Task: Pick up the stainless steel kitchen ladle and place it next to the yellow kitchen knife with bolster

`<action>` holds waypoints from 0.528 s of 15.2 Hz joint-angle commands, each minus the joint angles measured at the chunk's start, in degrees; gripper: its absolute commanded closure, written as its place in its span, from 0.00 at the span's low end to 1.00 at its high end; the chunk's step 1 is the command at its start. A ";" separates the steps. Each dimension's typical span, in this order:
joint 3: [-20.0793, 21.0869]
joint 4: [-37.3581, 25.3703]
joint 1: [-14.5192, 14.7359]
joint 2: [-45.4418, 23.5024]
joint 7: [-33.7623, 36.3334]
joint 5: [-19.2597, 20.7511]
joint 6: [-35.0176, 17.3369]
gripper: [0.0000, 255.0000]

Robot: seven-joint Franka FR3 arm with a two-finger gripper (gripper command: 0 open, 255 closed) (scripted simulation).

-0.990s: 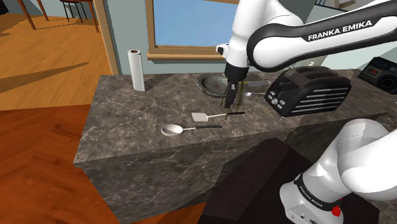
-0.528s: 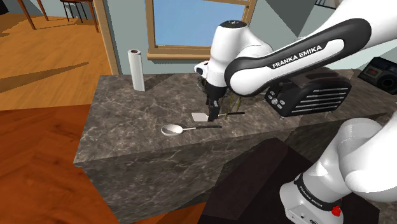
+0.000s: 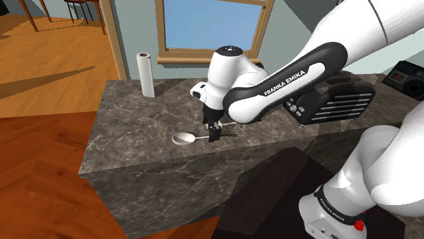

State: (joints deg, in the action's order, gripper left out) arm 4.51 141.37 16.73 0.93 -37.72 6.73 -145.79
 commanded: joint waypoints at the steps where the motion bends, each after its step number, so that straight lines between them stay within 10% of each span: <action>1: 0.04 -0.05 0.02 -1.74 0.25 0.48 -1.76 0.00; 8: -0.23 0.06 -0.11 -5.18 1.13 1.71 -5.27 0.00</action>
State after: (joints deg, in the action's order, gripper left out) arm 4.30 141.52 16.63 -4.07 -36.62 8.39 -150.96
